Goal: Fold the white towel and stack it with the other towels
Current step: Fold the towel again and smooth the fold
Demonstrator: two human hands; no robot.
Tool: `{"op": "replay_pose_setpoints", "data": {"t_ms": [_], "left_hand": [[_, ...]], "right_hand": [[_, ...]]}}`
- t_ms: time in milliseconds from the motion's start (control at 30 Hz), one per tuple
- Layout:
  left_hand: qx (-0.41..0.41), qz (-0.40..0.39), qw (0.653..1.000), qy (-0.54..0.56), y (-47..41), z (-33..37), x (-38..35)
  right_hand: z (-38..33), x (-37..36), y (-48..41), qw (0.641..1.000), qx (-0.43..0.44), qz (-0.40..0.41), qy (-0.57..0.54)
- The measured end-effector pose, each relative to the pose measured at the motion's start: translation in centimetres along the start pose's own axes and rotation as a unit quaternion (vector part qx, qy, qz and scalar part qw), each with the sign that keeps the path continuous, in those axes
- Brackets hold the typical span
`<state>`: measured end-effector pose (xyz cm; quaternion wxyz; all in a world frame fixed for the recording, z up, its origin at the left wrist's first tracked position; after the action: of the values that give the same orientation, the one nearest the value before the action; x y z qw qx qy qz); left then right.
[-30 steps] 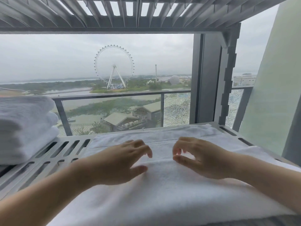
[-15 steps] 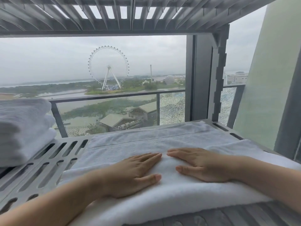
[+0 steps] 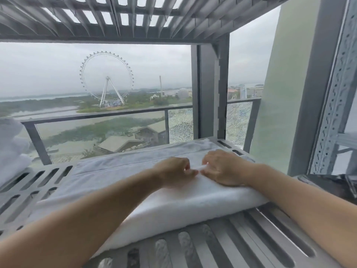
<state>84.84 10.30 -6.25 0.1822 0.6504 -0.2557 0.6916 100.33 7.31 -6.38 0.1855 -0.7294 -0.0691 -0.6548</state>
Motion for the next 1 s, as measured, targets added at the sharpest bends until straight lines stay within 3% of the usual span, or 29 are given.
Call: {"op": "replay_pose_setpoints", "data": {"t_ms": [67, 267, 433, 600, 700, 800, 1000], "left_hand": [[0.012, -0.003, 1.0, 0.024, -0.2, 0.8, -0.8], [0.02, 0.032, 0.993, 0.112, 0.2, 0.7, 0.5], [0.051, -0.014, 0.999, -0.004, 1.0, 0.7, -0.4], [0.056, 0.054, 0.997, -0.023, 2.8, 0.9, 0.0], [0.021, 0.047, 0.998, -0.02, 4.7, 0.9, -0.5], [0.057, -0.038, 0.997, 0.028, 6.9, 0.0, -1.3], [0.139, -0.037, 0.989, 0.026, 11.1, -2.6, -0.8]], "right_hand": [[1.1, 0.6, 0.5, 0.999, 0.005, 0.015, 0.037], [3.2, 2.6, 1.1, 0.999, 0.0, 0.046, 0.005], [3.3, 0.5, 0.9, 0.999, -0.021, 0.025, 0.008], [1.9, 0.4, 1.0, 0.994, 0.038, 0.08, -0.064], [0.4, -0.8, 1.2, 0.986, 0.054, -0.01, -0.157], [0.4, -1.9, 1.6, 0.986, 0.038, -0.124, -0.1], [0.3, -1.6, 1.8, 0.987, 0.047, -0.106, -0.109]]}}
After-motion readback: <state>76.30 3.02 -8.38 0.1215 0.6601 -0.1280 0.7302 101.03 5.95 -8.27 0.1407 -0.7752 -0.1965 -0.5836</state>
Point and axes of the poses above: each hand's wrist, its own y-axis away from the middle knuckle, its own x-axis out of the back of the hand, z = x × y, the point moved 3 cm from there along -y, towards the middle knuckle, and after that the axes turned 4 degrees about -y, right-handed, at the moved point
